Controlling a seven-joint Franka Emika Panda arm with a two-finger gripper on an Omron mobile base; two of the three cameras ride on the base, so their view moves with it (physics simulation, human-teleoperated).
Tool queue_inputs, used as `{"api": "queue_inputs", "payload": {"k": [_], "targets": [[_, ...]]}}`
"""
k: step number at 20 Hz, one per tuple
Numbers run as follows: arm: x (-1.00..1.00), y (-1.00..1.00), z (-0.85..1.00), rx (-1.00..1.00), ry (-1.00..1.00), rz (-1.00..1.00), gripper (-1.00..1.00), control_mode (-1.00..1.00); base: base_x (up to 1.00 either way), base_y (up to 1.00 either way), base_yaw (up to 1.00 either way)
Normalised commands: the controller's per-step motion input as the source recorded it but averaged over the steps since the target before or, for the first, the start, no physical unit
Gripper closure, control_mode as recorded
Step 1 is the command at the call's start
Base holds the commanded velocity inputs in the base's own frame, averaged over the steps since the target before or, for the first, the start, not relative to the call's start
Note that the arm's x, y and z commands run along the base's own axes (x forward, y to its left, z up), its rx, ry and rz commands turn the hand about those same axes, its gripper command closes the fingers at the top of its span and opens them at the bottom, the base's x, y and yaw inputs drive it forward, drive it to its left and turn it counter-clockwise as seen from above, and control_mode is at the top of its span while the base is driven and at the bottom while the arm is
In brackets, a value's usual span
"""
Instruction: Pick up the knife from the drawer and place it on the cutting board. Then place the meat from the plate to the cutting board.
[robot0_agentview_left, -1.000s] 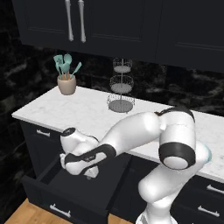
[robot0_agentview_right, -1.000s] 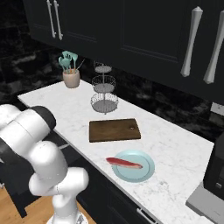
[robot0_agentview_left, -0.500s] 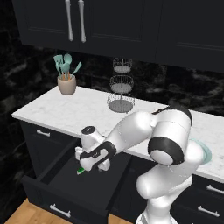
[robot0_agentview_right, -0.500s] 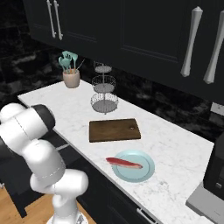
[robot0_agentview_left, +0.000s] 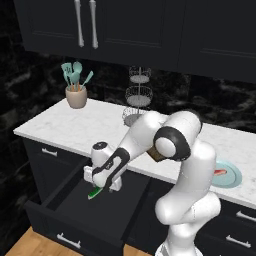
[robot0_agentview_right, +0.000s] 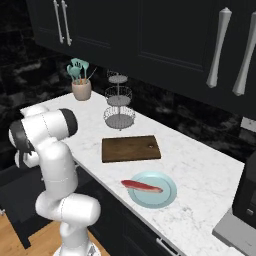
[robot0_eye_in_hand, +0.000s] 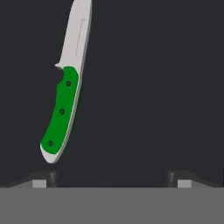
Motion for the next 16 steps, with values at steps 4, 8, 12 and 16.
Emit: {"api": "queue_inputs", "payload": {"k": [4, 8, 12, 16], "targets": [[0.44, 0.32, -0.37, -0.10, 0.10, 0.06, -1.00, -1.00, 0.00, 0.00, 0.00], [0.18, 0.41, -0.25, -0.16, 0.00, 0.01, -1.00, -1.00, 0.00, 0.00, 0.00], [0.00, 0.19, -0.42, -0.13, 0.00, 0.00, -1.00, -1.00, 0.00, 0.00, 0.00], [0.06, 0.00, -0.44, -0.03, 0.00, 0.00, -1.00, -1.00, 0.00, 0.00, 0.00]]}}
